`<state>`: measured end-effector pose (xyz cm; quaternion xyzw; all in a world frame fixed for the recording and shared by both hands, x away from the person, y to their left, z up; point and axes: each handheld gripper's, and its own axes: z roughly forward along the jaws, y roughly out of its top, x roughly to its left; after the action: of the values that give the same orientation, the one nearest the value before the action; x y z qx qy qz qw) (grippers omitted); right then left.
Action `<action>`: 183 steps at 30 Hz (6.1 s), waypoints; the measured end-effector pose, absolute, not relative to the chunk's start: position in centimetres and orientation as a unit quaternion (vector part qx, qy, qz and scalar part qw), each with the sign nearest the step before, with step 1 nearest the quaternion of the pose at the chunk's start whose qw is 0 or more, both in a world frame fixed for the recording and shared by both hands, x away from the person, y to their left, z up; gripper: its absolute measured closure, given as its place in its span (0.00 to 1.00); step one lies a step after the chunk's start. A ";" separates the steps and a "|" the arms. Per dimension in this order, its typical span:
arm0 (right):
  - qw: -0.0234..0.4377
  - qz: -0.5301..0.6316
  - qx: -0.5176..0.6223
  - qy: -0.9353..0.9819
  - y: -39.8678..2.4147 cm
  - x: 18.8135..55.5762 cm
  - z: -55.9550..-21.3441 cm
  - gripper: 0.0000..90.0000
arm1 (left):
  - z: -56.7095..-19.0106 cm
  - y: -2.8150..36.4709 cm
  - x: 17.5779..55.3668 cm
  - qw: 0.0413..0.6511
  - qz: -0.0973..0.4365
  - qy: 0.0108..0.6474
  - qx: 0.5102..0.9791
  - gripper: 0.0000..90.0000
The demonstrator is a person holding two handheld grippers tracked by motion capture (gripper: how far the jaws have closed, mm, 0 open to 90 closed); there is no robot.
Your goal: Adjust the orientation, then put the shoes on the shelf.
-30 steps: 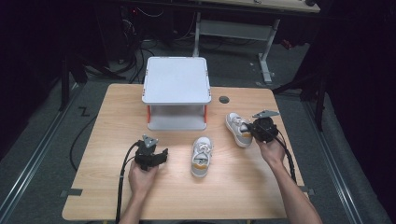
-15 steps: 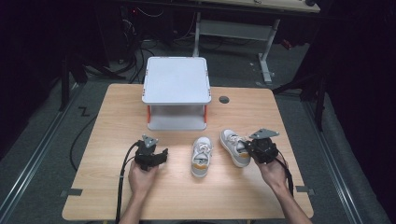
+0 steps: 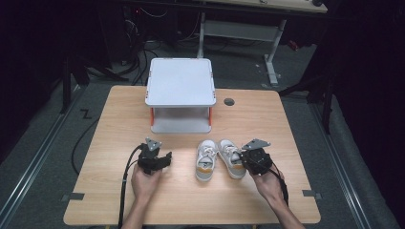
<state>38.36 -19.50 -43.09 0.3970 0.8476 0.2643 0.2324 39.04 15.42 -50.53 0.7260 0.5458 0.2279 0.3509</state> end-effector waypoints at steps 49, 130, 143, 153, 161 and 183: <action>0.219 0.342 0.516 0.754 -28.6 40.7 -50.1 0.50 | -47.4 10.4 36.1 0.376 0.188 0.494 0.761 0.47; 0.230 0.329 0.504 0.764 -28.1 40.6 -50.1 0.45 | -45.7 -0.6 37.3 0.351 0.135 0.445 0.813 0.86; 0.229 0.329 0.502 0.766 -28.1 40.7 -50.1 0.45 | -45.2 0.1 36.7 0.372 0.135 0.424 0.815 0.87; 0.229 0.329 0.502 0.766 -28.0 40.7 -50.1 0.44 | -43.7 1.3 36.1 0.389 0.133 0.416 0.811 0.87; 0.227 0.333 0.501 0.766 -28.0 40.6 -50.1 0.50 | -42.6 3.6 36.2 0.396 0.142 0.427 0.800 0.87; 0.225 0.353 0.470 0.777 -28.0 40.3 -50.0 0.80 | -42.0 9.1 41.6 0.377 0.210 0.493 0.756 0.87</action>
<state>40.27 -27.96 -49.95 0.4695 0.7775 0.3531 0.2246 41.59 9.07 -41.95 0.7555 0.4928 0.2096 0.3774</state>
